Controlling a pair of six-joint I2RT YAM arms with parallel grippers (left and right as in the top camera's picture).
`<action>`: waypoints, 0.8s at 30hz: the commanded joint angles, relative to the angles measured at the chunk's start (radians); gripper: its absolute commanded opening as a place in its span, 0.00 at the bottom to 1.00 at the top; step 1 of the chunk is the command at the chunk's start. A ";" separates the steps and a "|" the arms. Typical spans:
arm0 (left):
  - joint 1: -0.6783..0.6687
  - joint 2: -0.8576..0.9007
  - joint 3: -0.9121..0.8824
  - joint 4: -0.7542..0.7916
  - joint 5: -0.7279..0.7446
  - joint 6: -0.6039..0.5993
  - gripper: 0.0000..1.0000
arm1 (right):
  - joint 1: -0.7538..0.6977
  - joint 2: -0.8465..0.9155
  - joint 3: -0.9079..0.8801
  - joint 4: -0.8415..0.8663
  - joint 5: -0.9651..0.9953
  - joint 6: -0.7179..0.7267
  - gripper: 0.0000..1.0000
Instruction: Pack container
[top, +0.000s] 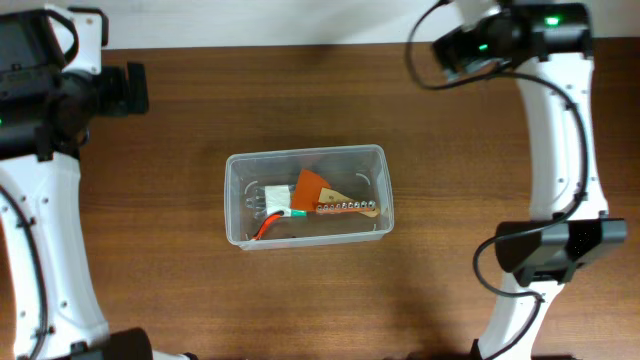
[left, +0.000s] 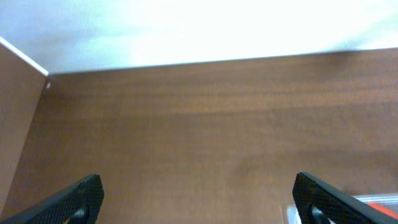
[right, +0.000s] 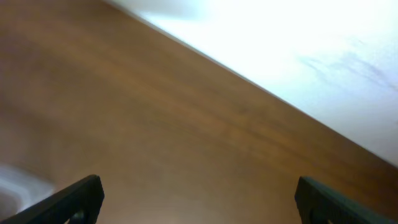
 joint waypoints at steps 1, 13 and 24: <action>-0.031 0.095 -0.003 0.052 0.014 0.001 0.99 | -0.062 0.001 0.005 0.042 0.005 0.054 0.99; -0.125 0.127 -0.005 -0.039 -0.098 -0.041 0.99 | -0.307 -0.031 -0.022 -0.159 -0.088 0.121 0.99; -0.122 -0.140 -0.282 0.035 -0.103 -0.050 0.99 | -0.456 -0.314 -0.503 -0.034 -0.165 0.142 0.98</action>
